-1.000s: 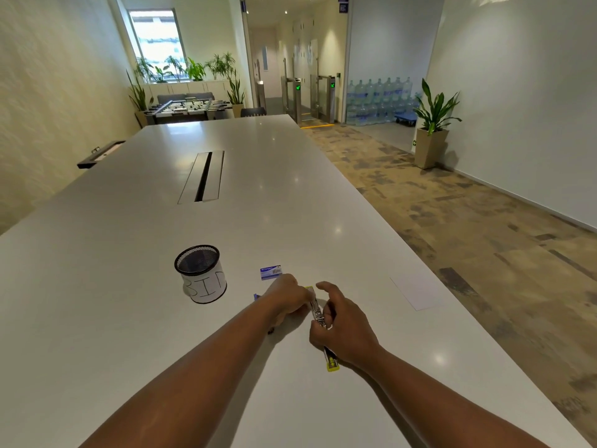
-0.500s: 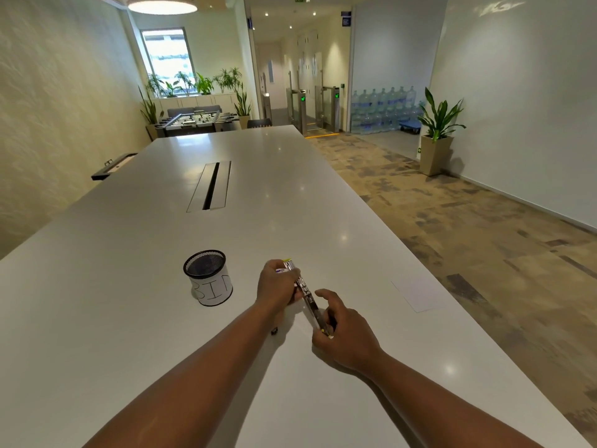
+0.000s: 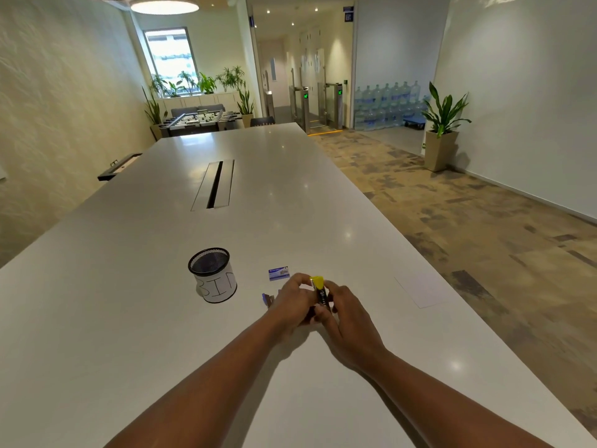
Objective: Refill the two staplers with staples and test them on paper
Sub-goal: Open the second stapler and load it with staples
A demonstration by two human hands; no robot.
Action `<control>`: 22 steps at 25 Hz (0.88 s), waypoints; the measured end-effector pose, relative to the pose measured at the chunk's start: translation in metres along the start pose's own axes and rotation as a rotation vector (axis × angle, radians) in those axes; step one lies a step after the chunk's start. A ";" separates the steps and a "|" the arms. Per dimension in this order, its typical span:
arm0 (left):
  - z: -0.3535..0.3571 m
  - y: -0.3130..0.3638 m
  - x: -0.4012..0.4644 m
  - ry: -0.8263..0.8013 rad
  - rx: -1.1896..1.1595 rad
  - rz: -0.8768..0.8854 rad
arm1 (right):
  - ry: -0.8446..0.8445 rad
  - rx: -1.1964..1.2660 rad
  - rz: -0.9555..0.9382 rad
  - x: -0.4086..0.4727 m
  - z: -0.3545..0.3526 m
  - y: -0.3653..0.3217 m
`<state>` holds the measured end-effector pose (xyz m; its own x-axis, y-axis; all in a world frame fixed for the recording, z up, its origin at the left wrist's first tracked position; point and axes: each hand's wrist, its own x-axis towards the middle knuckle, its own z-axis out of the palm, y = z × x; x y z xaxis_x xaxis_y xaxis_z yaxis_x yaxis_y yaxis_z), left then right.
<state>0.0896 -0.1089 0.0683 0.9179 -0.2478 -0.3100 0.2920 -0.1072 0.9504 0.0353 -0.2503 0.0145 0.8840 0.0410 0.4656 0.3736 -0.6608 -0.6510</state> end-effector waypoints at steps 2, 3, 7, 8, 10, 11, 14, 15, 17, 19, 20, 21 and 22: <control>0.003 0.000 -0.004 -0.069 -0.039 -0.032 | -0.046 0.028 0.013 0.000 0.000 0.002; 0.004 -0.001 -0.003 -0.081 -0.081 -0.035 | -0.068 0.038 0.026 0.001 0.001 0.003; 0.009 0.002 -0.003 -0.012 -0.019 0.046 | -0.114 0.055 0.026 0.001 0.002 0.006; 0.013 0.001 -0.004 0.011 0.070 0.103 | -0.117 0.055 0.010 0.001 0.001 0.005; 0.019 -0.002 -0.006 0.049 0.190 0.235 | -0.097 0.058 -0.009 0.002 0.001 0.002; 0.020 -0.004 -0.006 0.088 0.215 0.288 | -0.083 0.060 -0.008 0.002 0.000 0.001; 0.016 -0.007 -0.003 0.225 0.283 0.369 | -0.074 0.045 0.003 0.001 -0.002 -0.002; 0.014 -0.008 -0.002 0.263 0.313 0.383 | -0.082 0.030 0.013 0.000 -0.002 -0.002; 0.013 -0.011 -0.002 0.310 0.361 0.414 | -0.113 -0.011 0.026 -0.001 -0.002 -0.002; 0.011 -0.013 -0.003 0.338 0.449 0.450 | -0.137 -0.061 0.025 -0.001 -0.001 -0.002; 0.010 -0.014 -0.003 0.350 0.514 0.464 | -0.145 -0.086 0.024 -0.001 0.000 -0.001; 0.009 -0.015 -0.002 0.360 0.582 0.471 | -0.152 -0.111 0.019 -0.001 0.000 -0.001; 0.008 -0.015 -0.002 0.365 0.649 0.468 | -0.160 -0.131 0.014 -0.001 0.001 0.000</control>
<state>0.0810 -0.1141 0.0542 0.9662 -0.0915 0.2408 -0.2440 -0.6253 0.7413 0.0347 -0.2498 0.0137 0.9261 0.1425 0.3493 0.3303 -0.7534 -0.5686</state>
